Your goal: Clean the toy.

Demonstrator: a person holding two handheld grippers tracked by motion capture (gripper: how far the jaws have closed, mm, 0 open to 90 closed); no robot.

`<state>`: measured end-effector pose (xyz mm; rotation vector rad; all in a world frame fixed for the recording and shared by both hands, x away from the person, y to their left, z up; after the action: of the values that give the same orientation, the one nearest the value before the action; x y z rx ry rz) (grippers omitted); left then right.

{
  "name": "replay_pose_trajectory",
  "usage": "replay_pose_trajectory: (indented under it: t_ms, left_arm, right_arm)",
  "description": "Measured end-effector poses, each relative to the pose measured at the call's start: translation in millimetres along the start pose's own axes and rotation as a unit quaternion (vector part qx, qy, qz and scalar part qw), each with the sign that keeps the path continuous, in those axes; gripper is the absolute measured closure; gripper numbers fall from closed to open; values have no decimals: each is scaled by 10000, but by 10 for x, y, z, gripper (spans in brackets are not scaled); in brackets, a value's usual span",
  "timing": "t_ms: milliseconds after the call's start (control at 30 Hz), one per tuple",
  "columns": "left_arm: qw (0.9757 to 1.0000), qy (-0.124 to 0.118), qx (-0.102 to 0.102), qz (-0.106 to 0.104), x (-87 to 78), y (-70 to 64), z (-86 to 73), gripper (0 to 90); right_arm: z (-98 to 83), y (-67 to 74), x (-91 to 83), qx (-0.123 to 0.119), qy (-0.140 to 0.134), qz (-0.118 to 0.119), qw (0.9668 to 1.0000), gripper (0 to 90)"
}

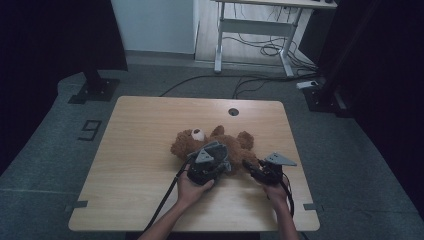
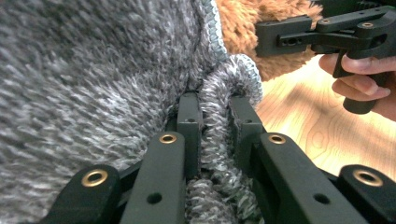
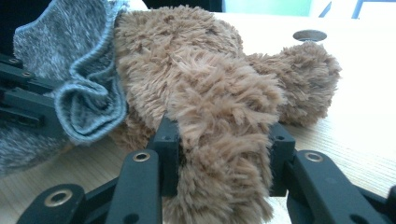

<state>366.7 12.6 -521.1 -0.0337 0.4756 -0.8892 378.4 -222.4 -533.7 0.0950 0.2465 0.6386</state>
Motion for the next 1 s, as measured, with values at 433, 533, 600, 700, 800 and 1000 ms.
replay_pose_trajectory:
  t_ms: [433,533,600,700,800,1000]
  left_arm:
    - [9959,-663,-378,494,-561,436,242,772]
    - [9949,-586,-507,647,-618,599,196,773]
    - [9942,-597,-537,713,-658,668,159,773]
    - [9927,-660,-546,845,-745,737,134,773]
    - [9910,-711,-603,963,-851,827,127,772]
    - [9869,-860,-734,1148,-1042,946,168,772]
  right_arm:
    - [-11,-15,-1,31,-23,81,10000,592]
    - [-13,-18,1,40,-25,81,10000,591]
    - [-14,-17,3,38,-26,86,10000,591]
    - [-16,-11,4,25,-15,93,10000,591]
    - [-17,-11,3,21,-7,90,10000,591]
    - [-18,-14,10,28,-8,90,10000,591]
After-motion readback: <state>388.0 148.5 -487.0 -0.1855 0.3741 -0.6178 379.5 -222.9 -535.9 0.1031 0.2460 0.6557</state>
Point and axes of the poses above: each handheld gripper's, and its own axes: x roughly forward along the jaws, z roughly out of its top, y roughly to its left, the point moved 3 cm from there along x, roughly forward along the jaws, and after that the axes turned 11 degrees about -y, right-handed, at the moved point
